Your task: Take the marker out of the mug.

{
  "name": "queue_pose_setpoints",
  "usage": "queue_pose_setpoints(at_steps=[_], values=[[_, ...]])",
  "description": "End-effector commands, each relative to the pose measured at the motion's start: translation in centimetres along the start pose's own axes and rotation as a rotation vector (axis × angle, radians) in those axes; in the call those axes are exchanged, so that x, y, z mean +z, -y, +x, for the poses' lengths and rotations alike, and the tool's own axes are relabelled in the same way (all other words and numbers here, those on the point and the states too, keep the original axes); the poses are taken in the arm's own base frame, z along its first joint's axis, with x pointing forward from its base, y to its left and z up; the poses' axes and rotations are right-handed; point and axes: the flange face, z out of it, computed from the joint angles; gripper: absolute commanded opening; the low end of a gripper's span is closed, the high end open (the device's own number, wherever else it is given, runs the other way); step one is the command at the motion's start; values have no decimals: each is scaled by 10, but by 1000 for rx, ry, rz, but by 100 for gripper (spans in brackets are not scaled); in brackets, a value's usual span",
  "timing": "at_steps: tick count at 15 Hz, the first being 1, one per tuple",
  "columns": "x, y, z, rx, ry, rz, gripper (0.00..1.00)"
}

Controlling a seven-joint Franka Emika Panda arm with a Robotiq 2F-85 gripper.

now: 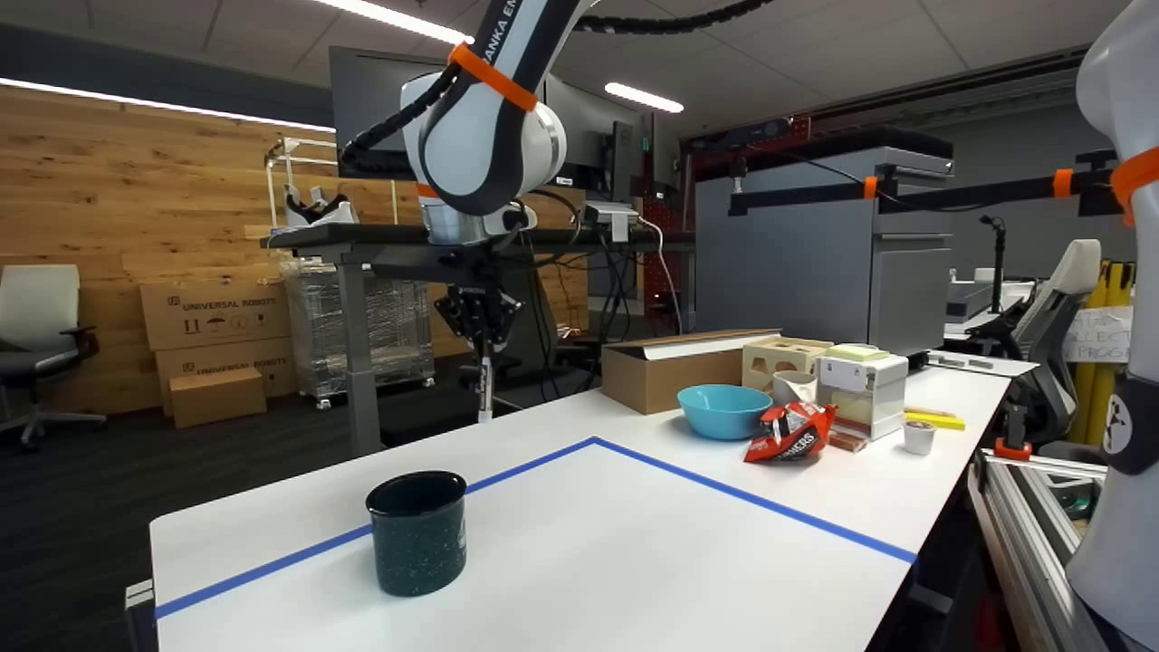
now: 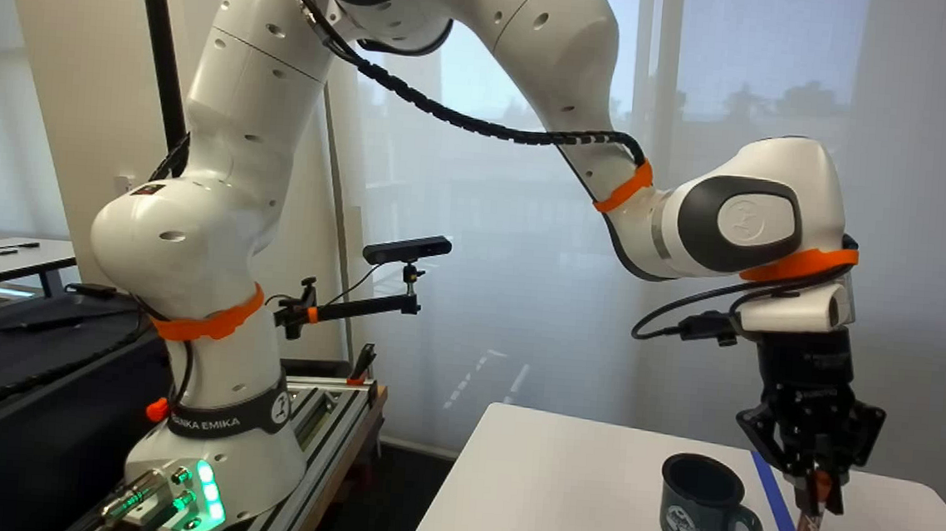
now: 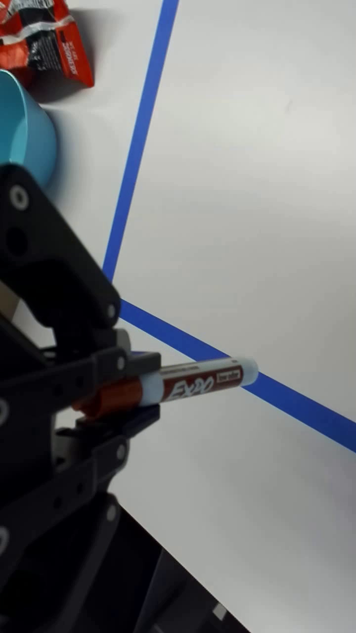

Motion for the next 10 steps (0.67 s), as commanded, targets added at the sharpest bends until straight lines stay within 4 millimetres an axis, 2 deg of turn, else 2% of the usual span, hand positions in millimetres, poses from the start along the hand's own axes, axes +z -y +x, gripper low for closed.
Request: queue_pose_setpoints(at_steps=[1, 10], values=[[11, 1, 9, 19, -111, -41, 5], [58, -23, 28, -15, -316, -95, 5]])
